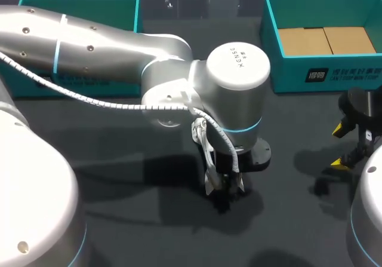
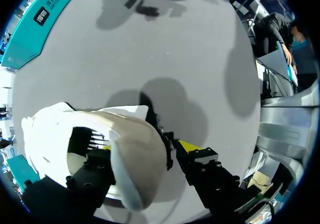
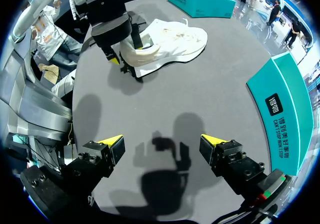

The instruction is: Take the shoe out of the shoebox, open the shoe tongue, remove and reinsert the insole, then place the shoe into the shoebox

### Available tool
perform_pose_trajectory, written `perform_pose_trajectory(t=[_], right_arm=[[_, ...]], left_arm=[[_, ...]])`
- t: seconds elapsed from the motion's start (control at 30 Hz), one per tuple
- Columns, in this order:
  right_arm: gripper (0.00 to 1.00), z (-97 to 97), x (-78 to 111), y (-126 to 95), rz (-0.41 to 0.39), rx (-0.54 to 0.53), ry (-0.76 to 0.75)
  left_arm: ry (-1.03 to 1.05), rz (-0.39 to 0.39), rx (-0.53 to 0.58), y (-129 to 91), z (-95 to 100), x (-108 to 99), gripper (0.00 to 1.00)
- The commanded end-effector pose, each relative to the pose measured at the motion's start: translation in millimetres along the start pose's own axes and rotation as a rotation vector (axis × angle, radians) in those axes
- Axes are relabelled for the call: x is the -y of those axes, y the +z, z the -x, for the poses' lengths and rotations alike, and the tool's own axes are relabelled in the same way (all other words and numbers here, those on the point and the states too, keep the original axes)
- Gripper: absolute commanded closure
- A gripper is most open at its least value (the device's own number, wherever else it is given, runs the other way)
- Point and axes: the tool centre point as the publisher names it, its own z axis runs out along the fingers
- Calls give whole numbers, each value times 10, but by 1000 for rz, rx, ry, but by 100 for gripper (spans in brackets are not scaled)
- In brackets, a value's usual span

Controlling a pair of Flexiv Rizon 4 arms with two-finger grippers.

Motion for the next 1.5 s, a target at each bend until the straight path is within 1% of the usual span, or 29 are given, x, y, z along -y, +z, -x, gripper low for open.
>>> perform_pose_trajectory(t=[0.03, 0.13, 0.23, 0.27, 0.3, 0.33, 0.43, 0.57, 0.73, 0.87, 0.97, 1.0, 1.03, 1.2, 1.3, 1.4, 1.5], right_arm=[[0, -20, 5, -5, -1, 3, 1], [0, -20, 5, -5, -1, 3, 1], [0, -20, 5, -5, -1, 3, 1], [0, -20, 5, -5, -1, 3, 1], [0, -20, 5, -5, -1, 3, 1], [0, -20, 5, -5, -1, 3, 1], [0, -20, 5, -5, -1, 3, 1], [0, -20, 5, -5, -1, 3, 1], [0, -20, 5, -5, -1, 3, 1], [0, -20, 5, -5, -1, 3, 1], [0, -20, 5, -5, -1, 3, 1], [0, -20, 5, -5, -1, 3, 1], [0, -20, 5, -5, -1, 3, 1], [0, -20, 5, -5, -1, 3, 1], [0, -20, 5, -5, -1, 3, 1], [0, -20, 5, -5, -1, 3, 1], [0, -20, 5, -5, -1, 3, 1]], left_arm=[[-1, 11, 5, 19, -25, 44, 36], [-1, 17, 7, 33, -46, 52, 38], [-4, 22, 4, 57, -47, 49, 53], [-4, 23, 3, 63, -48, 46, 59], [-5, 24, 3, 66, -50, 42, 82], [-5, 24, 2, 66, -53, 37, 100], [-3, 22, -9, 40, -63, 8, 100], [0, 6, -24, -59, -68, -52, 100], [13, -6, -45, -302, -30, -122, 100], [42, -16, -56, -614, 52, -200, 100], [63, -8, -78, -892, 157, -270, 100], [82, 11, -93, -990, 200, -291, 100], [89, 0, -92, -1091, 238, -317, 100], [118, 20, -103, -1610, 477, -463, 100], [118, 31, -101, -1876, 628, -547, 100], [114, 48, -89, -2104, 781, -629, 100], [115, 49, -90, -2296, 920, -739, 100]])
